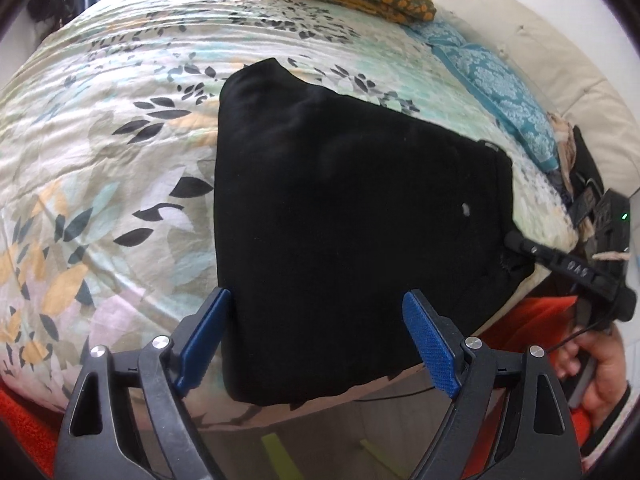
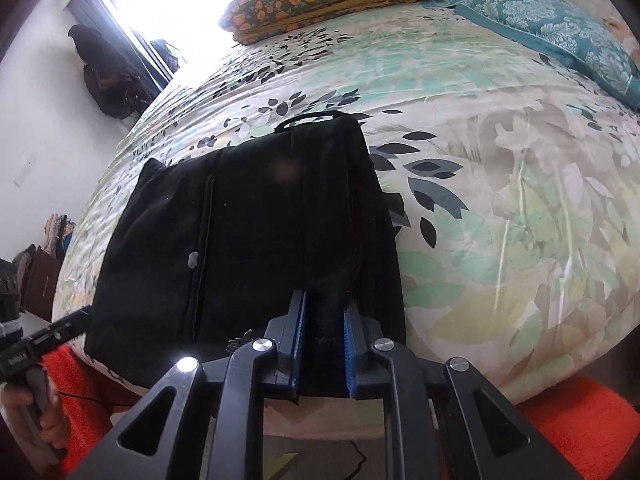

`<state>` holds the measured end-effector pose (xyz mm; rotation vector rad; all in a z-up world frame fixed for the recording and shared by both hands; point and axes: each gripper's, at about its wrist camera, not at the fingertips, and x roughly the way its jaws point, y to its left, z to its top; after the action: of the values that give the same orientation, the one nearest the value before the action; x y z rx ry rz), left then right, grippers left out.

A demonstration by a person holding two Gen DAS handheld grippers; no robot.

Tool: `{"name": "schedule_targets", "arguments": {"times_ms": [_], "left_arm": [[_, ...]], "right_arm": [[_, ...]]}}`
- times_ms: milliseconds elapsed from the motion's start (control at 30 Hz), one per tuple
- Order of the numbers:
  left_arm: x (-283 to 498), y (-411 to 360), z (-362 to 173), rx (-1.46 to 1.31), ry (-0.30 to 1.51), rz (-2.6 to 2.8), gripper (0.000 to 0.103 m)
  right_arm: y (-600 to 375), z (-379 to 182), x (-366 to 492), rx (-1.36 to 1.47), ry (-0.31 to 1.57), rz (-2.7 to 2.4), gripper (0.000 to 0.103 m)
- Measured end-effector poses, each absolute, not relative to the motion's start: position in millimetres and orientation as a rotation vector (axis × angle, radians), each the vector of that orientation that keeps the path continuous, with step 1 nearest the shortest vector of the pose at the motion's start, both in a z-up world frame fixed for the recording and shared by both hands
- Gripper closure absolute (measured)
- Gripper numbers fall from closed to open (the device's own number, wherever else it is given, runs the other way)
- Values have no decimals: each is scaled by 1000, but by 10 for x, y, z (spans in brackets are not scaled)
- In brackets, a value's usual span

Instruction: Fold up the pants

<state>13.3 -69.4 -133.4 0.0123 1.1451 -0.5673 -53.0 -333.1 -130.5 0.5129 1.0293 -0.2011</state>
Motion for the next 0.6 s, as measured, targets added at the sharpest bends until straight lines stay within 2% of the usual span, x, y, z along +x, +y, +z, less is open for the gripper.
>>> {"name": "schedule_targets", "arguments": {"times_ms": [33, 67, 200, 300, 367, 433, 467, 533, 600], "left_arm": [[103, -739, -1345, 53, 1132, -565, 15], [69, -766, -1338, 81, 1118, -564, 15], [50, -769, -1324, 77, 1104, -568, 12], [62, -775, -1354, 67, 1109, -561, 10], [42, -800, -1352, 92, 1104, -559, 9], [20, -810, -1343, 119, 1106, -563, 9], [21, -803, -1327, 121, 1113, -572, 9], [64, -722, -1230, 73, 1130, -589, 10], [196, -613, -1081, -15, 1103, -588, 9]], "right_arm": [[-3383, -1280, -555, 555, 1016, -194, 68], [-3422, -1223, -580, 584, 999, -196, 66], [-3448, -674, -569, 580, 831, -187, 66], [-3341, -404, -232, 555, 784, -54, 66], [-3239, -470, 81, 540, 819, 33, 66], [-3201, -762, 332, 527, 892, 45, 66], [-3245, -983, 424, 523, 952, 10, 70], [-3412, -1396, 452, 535, 1034, -92, 95], [-3616, -1580, 315, 644, 992, -107, 102]]}}
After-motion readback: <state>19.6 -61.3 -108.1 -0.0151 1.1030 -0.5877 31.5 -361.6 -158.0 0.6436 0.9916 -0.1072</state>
